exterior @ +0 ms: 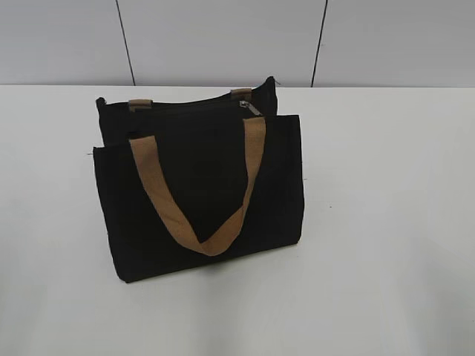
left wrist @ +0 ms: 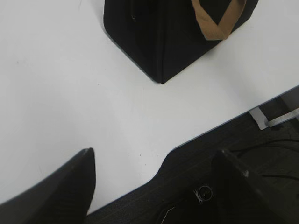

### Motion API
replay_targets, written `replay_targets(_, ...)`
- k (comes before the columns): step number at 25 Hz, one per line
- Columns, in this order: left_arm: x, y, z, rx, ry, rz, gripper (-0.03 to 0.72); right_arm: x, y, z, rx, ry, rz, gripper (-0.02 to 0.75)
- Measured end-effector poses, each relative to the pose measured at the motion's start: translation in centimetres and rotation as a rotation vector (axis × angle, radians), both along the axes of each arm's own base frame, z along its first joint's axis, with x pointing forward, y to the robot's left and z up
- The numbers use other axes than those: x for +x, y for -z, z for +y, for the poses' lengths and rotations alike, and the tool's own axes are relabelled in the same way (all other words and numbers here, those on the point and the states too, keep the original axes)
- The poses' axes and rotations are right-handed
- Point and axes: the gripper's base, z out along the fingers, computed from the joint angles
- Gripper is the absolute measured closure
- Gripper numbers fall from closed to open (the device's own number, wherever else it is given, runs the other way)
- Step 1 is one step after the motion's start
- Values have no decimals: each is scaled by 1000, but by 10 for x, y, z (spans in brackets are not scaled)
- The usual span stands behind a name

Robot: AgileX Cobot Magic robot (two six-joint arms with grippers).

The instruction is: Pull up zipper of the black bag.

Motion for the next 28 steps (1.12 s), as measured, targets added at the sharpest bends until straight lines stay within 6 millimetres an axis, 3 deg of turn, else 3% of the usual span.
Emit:
replay_targets(17,0,0,3,-6,-61,-11,134,0,-1,-2,9,37,-10,151)
replay_targets(28,-32,-4,18,-73,-406,-227,153,-24,-8,-26,76,512,-233,151)
